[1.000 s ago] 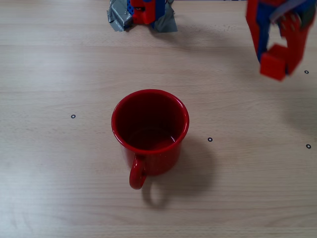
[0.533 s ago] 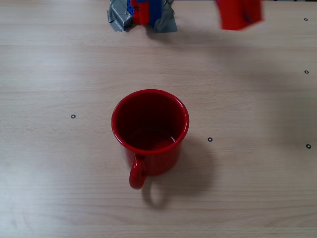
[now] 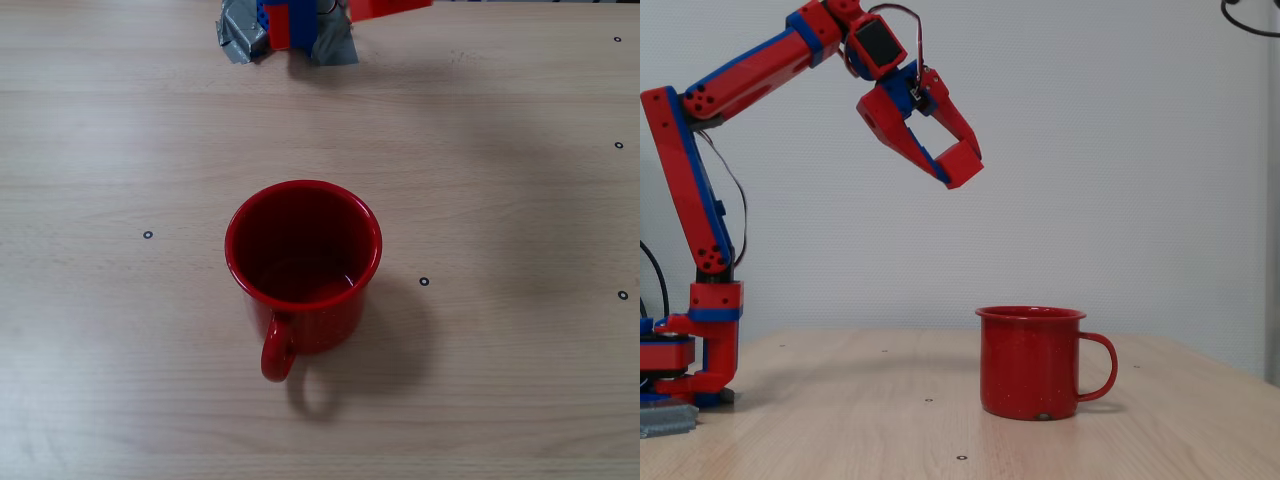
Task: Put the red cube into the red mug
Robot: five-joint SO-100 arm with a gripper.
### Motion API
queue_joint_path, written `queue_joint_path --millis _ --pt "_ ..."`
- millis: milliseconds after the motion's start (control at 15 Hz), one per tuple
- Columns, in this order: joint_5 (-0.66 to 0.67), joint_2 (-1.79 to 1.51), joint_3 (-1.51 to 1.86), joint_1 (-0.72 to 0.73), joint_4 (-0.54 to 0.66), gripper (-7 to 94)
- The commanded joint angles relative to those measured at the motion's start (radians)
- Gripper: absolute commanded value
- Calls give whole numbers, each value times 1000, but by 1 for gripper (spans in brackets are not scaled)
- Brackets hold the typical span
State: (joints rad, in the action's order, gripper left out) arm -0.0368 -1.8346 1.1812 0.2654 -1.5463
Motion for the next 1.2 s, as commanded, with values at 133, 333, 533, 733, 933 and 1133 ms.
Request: queue_joint_path --millis 133,333,533,733,933,1133 --pt "14 115 -5 -55 106 0" --pt "29 278 -98 -97 138 0" --pt "21 422 -170 -150 150 0" --pt "49 518 -178 -175 212 0" --pt "63 578 -181 -172 235 0" --pt "71 589 -155 -169 227 0"
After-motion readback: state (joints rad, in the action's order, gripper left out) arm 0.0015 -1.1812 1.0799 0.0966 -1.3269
